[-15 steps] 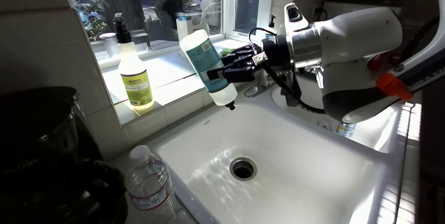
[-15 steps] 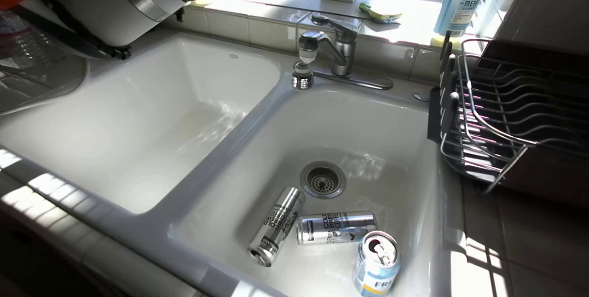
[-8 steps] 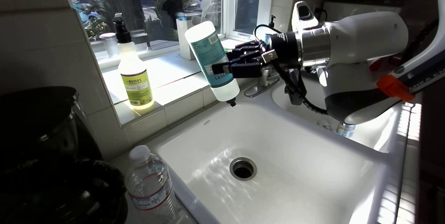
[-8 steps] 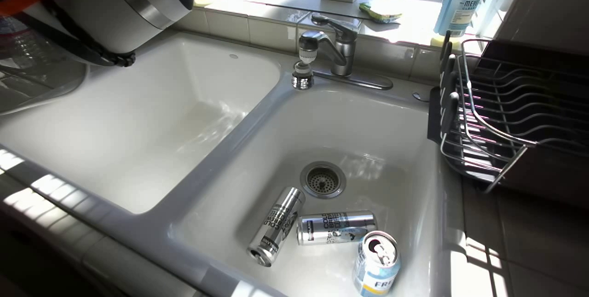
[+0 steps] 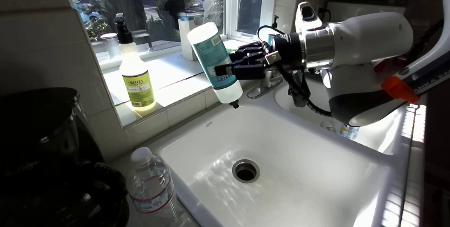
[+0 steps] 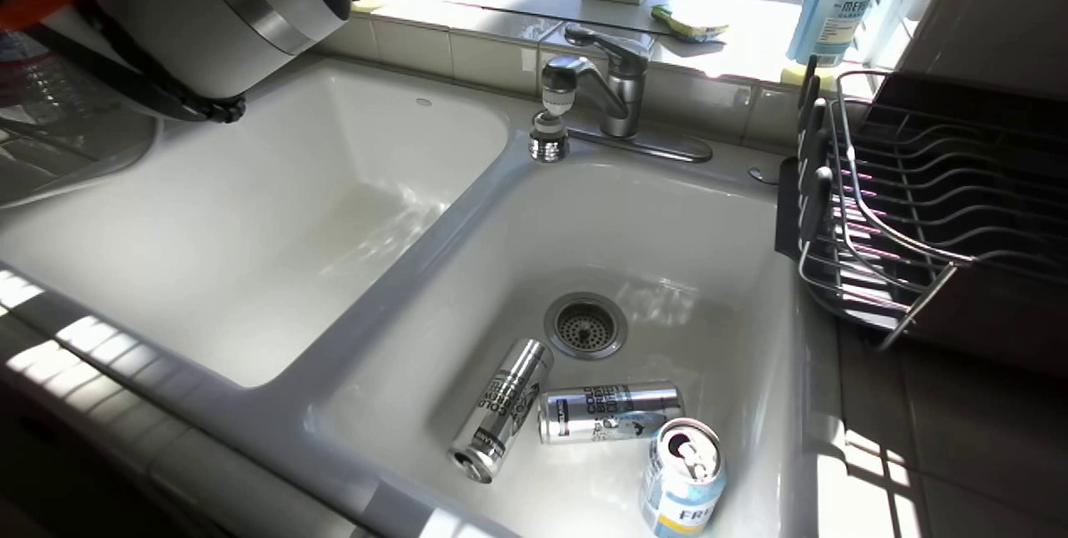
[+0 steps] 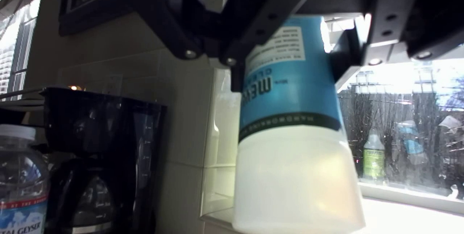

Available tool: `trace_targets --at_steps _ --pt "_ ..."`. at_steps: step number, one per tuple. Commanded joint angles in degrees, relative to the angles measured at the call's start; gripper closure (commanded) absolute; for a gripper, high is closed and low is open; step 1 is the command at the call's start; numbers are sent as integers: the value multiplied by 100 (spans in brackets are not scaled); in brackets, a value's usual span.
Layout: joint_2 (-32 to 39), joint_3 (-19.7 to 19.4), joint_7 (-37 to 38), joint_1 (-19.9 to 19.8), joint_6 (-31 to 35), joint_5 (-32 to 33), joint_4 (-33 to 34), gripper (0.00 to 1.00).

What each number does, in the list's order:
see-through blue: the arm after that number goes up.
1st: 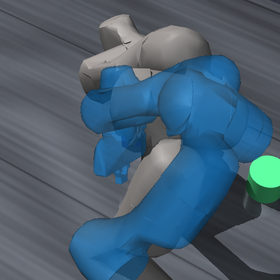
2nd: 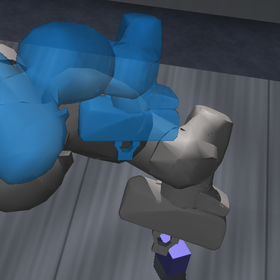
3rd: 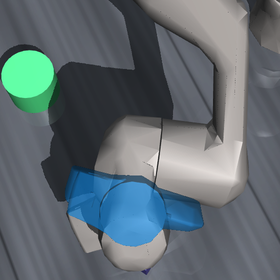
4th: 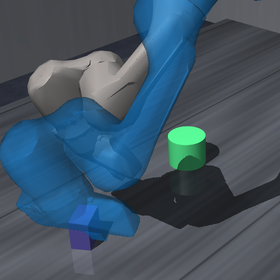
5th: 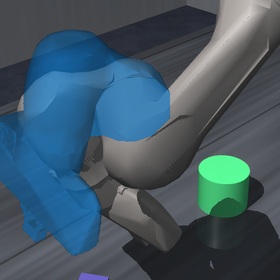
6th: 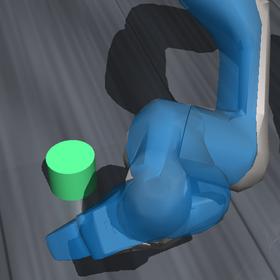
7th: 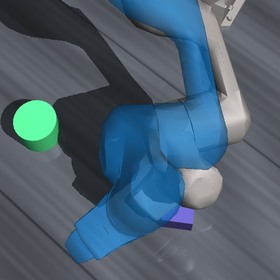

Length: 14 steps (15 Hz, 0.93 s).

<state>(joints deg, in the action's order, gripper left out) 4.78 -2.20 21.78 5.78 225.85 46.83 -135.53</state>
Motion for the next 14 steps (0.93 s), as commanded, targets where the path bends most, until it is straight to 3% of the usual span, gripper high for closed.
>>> trace_targets --at_steps 1,7,8,9,10,14 --pt "-51 -22 -66 -35 269 131 -103 68" --pt "-114 258 -380 -317 354 -108 -325 68" --pt "14 287 -453 -349 704 29 -235 68" --pt "-99 293 -458 -360 395 -77 -348 68" --pt "18 318 -540 -385 755 58 -254 68" --pt "-28 348 -559 -406 638 23 -314 68"
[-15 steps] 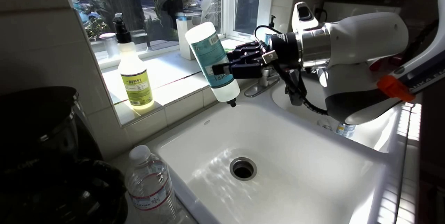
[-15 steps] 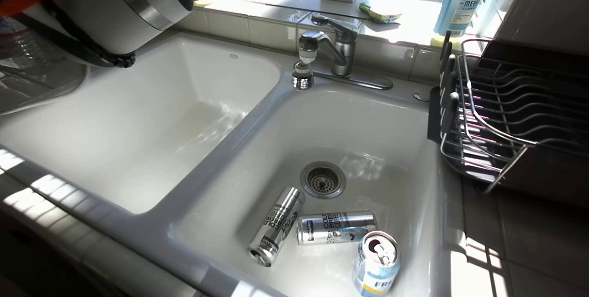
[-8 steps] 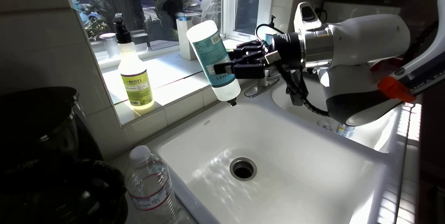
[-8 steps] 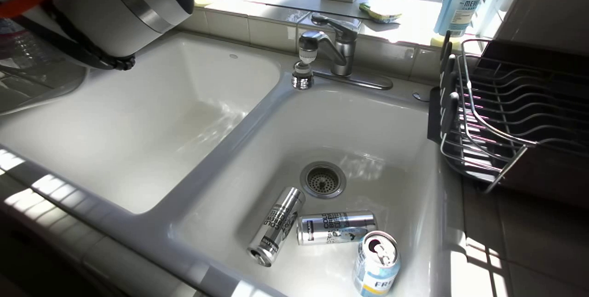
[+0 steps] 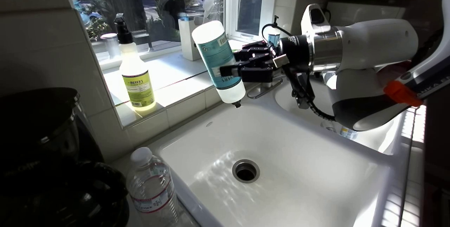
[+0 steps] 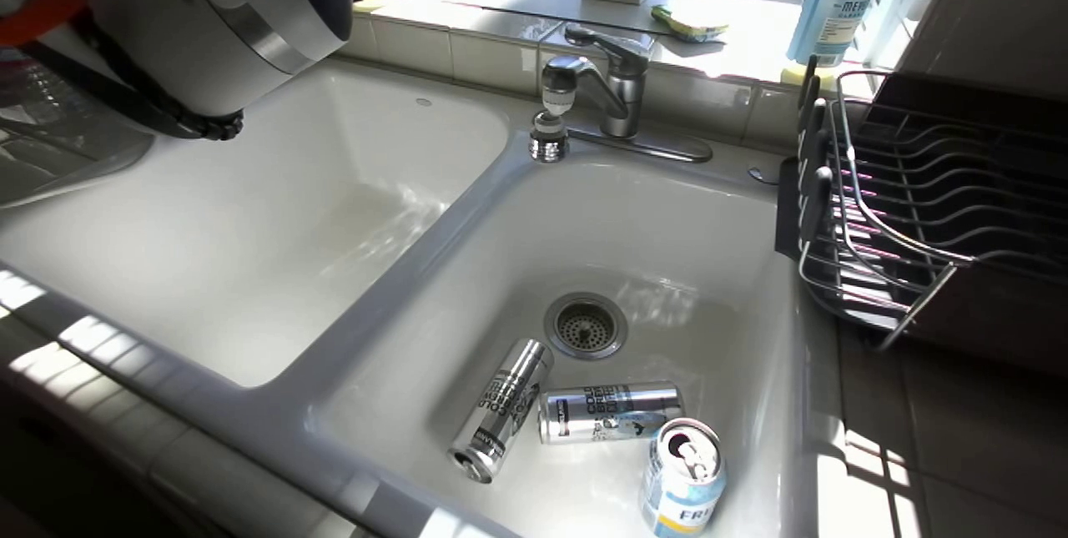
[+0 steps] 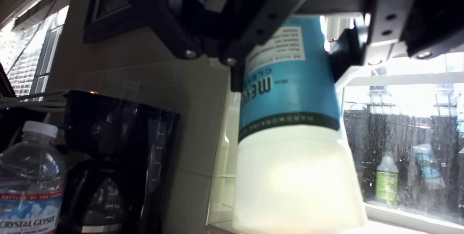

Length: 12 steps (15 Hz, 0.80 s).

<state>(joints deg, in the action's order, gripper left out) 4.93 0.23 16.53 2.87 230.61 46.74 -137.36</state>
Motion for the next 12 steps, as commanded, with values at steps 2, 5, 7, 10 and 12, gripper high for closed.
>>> trace_targets --at_steps 2,5,7,10,12 --pt "-54 118 -24 -119 131 26 -143 68" --pt "-43 129 -25 -120 167 23 -155 68" --pt "-32 138 -76 -122 234 19 -166 68" --pt "-7 152 -338 -116 585 -63 -191 68" --pt "2 156 -548 -106 849 -138 -242 68"
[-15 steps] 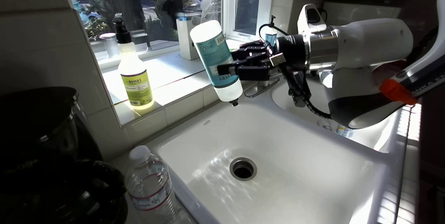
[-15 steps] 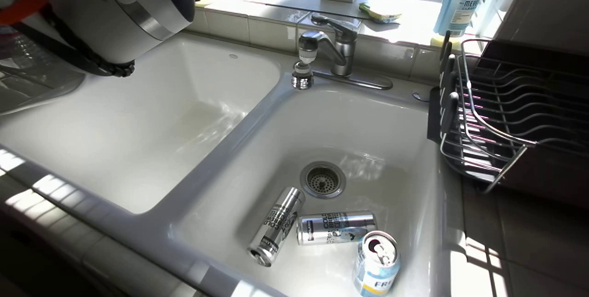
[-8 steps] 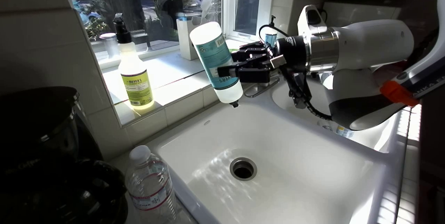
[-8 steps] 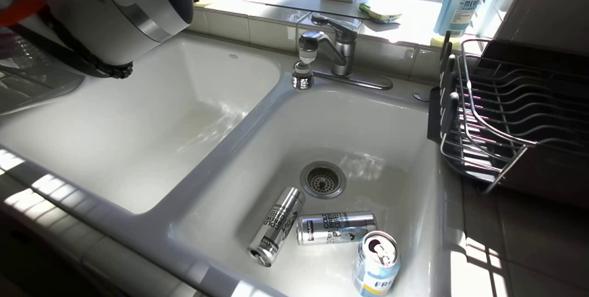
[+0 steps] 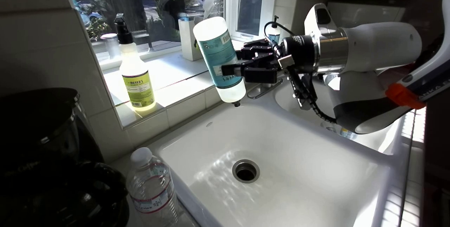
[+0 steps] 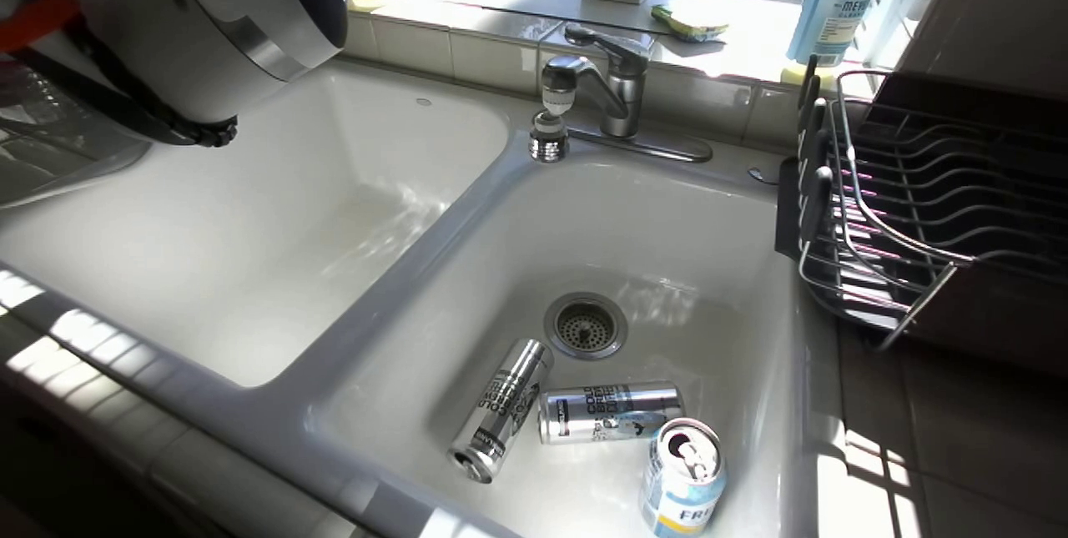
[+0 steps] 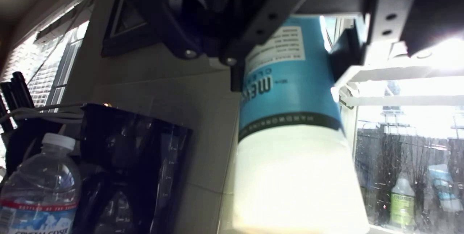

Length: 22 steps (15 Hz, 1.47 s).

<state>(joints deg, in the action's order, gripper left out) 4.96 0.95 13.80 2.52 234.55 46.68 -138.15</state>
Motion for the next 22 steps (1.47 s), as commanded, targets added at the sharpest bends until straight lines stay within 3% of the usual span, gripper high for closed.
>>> trace_targets --at_steps 1,22 --pt "-12 82 -343 -66 521 -159 -199 68" --pt "88 62 -67 -210 473 -137 -441 68"
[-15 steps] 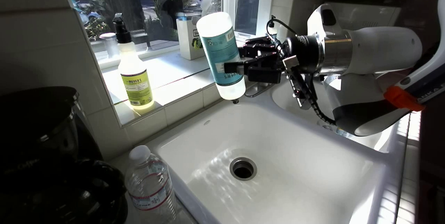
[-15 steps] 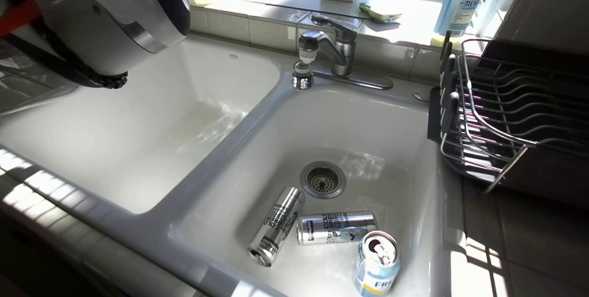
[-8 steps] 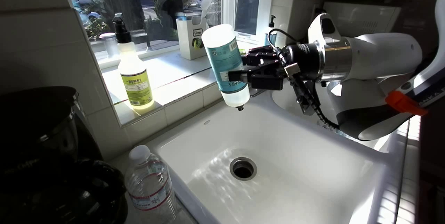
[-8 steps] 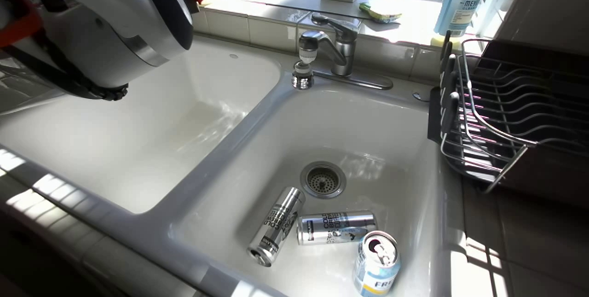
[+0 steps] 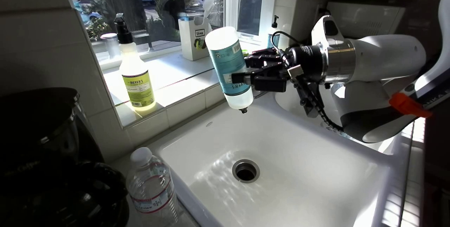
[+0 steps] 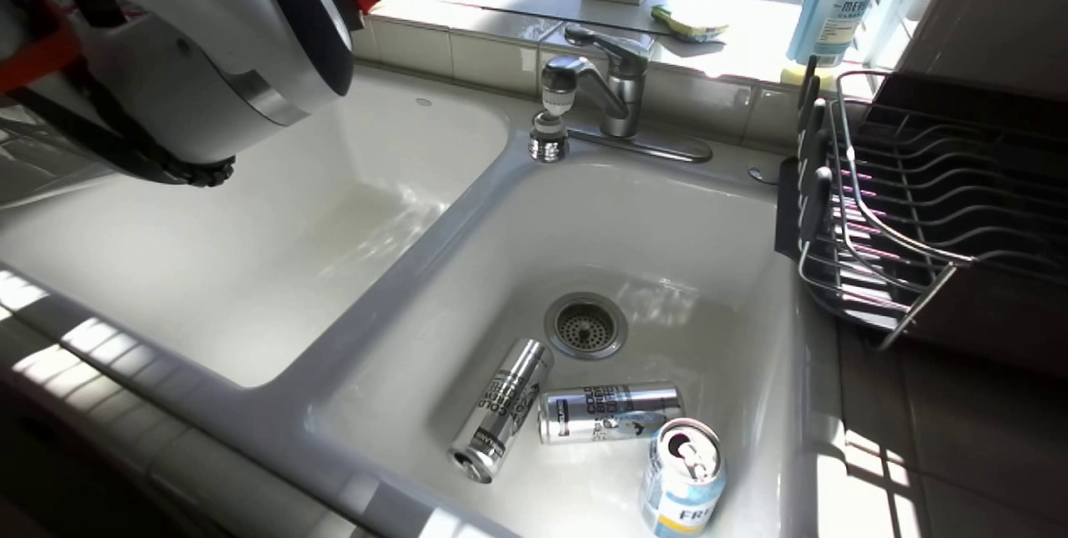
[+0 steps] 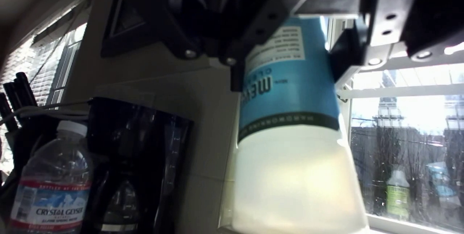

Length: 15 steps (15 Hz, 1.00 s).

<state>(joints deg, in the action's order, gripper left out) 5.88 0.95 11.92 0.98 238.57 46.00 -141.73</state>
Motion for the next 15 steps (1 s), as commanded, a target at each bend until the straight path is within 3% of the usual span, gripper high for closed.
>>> trace_targets --at_steps 1,15 --pt "-1 62 129 -59 66 -67 -79 68" --pt "-45 73 284 -66 -77 -28 -57 68"
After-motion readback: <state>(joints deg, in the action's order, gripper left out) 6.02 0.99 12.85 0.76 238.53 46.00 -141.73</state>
